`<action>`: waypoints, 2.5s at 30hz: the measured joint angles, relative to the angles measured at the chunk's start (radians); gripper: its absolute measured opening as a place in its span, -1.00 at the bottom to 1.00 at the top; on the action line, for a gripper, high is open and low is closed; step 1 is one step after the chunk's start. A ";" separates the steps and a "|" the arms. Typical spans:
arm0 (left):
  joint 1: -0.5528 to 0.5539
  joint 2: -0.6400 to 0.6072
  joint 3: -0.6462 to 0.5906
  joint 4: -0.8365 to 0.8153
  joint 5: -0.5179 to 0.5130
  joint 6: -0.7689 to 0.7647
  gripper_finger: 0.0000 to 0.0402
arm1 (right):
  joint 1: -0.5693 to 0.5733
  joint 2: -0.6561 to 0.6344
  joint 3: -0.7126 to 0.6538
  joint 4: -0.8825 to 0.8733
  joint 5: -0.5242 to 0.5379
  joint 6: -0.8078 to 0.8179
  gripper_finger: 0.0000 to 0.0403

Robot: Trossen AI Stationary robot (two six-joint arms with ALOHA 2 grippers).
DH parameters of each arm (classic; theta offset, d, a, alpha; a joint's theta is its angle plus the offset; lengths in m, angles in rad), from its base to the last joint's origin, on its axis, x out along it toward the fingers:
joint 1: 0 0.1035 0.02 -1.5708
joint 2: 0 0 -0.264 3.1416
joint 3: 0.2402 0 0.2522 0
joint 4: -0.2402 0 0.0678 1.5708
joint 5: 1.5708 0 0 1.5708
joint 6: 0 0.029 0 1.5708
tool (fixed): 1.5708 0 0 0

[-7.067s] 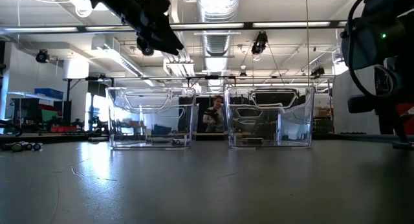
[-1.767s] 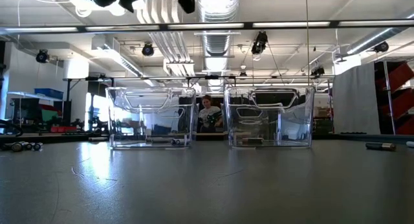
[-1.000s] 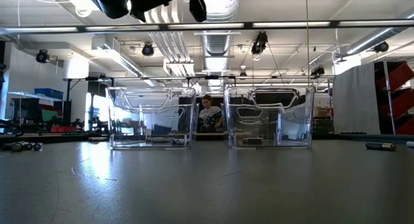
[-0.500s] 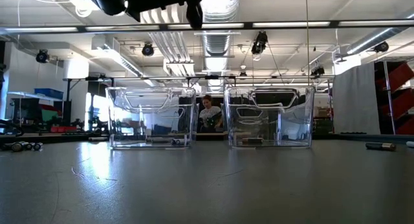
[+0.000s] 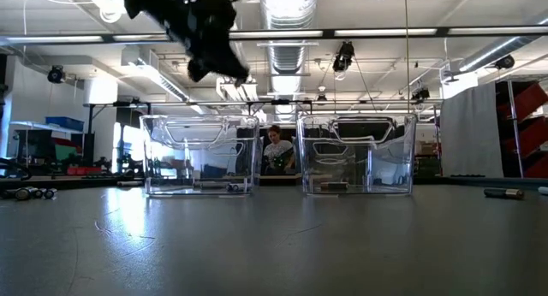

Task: Sort batteries
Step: Put the white battery into the left transparent bin

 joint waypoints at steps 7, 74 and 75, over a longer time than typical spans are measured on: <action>0.018 0.086 0.000 -0.114 -0.096 -0.051 -0.94 | 0.000 0.002 0.000 0.000 0.000 0.001 -0.15; 0.021 0.006 0.009 -0.064 -0.134 0.215 -0.16 | 0.028 -0.033 -0.331 -0.698 -0.204 1.272 0.11; 0.020 -0.023 0.009 -0.058 -0.123 0.215 -0.15 | 0.029 -0.039 -0.358 -0.683 -0.217 1.285 0.11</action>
